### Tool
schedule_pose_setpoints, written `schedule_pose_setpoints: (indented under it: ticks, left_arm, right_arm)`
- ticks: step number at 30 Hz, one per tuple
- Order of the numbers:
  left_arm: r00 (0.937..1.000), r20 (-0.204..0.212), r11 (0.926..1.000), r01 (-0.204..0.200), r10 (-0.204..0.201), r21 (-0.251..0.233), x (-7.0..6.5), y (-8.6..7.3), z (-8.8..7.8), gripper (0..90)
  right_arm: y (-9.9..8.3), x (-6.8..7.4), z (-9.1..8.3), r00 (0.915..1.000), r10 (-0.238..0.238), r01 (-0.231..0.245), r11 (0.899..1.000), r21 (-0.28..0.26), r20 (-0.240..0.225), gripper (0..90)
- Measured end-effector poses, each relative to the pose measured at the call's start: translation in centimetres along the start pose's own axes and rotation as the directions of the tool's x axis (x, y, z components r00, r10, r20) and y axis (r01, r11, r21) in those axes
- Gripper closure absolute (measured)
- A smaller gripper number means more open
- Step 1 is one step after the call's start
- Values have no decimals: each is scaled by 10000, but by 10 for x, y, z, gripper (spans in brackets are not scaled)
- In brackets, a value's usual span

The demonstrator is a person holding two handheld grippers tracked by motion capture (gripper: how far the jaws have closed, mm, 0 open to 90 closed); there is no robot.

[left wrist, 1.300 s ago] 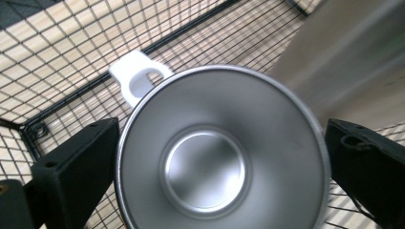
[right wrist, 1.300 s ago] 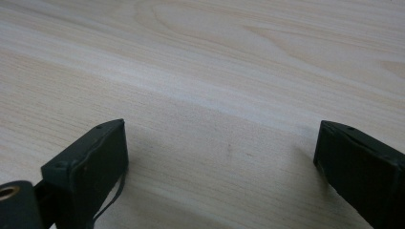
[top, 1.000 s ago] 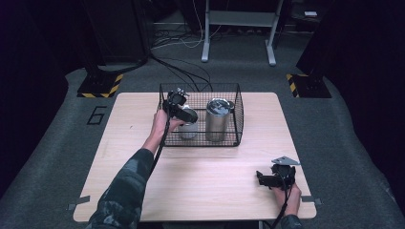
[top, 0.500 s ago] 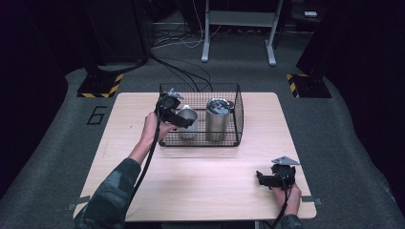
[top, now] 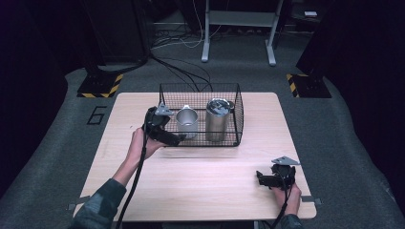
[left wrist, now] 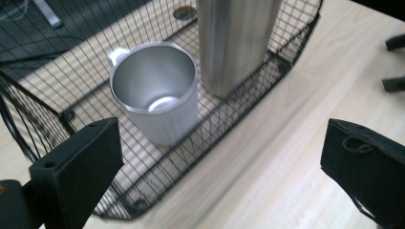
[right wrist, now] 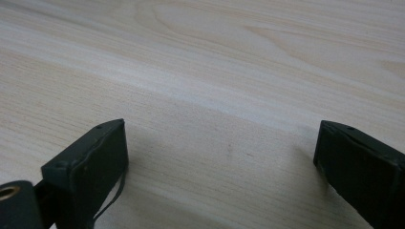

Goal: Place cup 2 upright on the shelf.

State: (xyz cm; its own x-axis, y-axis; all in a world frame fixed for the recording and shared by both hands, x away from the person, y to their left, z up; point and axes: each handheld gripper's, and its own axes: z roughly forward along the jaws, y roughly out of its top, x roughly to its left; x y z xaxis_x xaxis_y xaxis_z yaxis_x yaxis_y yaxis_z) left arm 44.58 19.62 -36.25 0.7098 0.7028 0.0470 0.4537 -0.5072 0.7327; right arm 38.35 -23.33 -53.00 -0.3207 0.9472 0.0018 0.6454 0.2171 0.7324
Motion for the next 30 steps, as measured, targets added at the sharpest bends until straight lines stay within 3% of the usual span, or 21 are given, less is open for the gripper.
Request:
schedule_pose_setpoints:
  ticks: [7,8,11,12,13,15,20,22,26,28,30]
  left_arm:
    - [9999,-152,10000,34,-32,88,-15,-42,-8,4]
    - [9999,-152,10000,34,-32,88,-15,-42,-8,4]
    - [9992,-395,9999,38,-32,142,-21,-67,-8,4]
    - [9992,-395,9999,38,-32,142,-21,-67,-8,4]
    - [9990,-417,9995,162,-150,268,-23,-79,-8,4]
    - [9988,-452,9993,209,-194,323,-23,-84,-8,3]
    - [9963,-581,9963,663,-631,550,-23,-120,-7,2]
    - [9944,-645,9948,870,-836,522,-22,-128,-6,2]
    - [9878,-980,9886,1288,-1209,785,-21,-160,0,2]
    - [9860,-1091,9880,1345,-1260,753,-20,-166,1,2]
    - [9779,-1292,9822,1744,-1644,702,-20,-184,5,2]
  right_arm:
    - [0,0,0,10000,1,-1,10000,4,-1,39]
    - [0,0,0,10000,1,-1,10000,4,-1,39]
    - [0,0,0,10000,5,-5,10000,0,-2,39]
    - [0,0,0,10000,5,-5,10000,0,-2,39]
    - [0,0,0,10000,1,-1,10000,3,-9,39]
    - [0,0,0,10000,0,0,10000,3,-9,39]
    - [0,0,0,10000,4,-4,10000,2,-7,39]
    - [0,0,0,10000,1,-1,10000,3,-7,39]
    - [0,0,0,10000,-11,11,10000,-7,-14,39]
    - [0,0,0,10000,-12,12,10000,-5,-14,39]
    - [0,0,0,10000,2,-2,10000,1,-7,39]
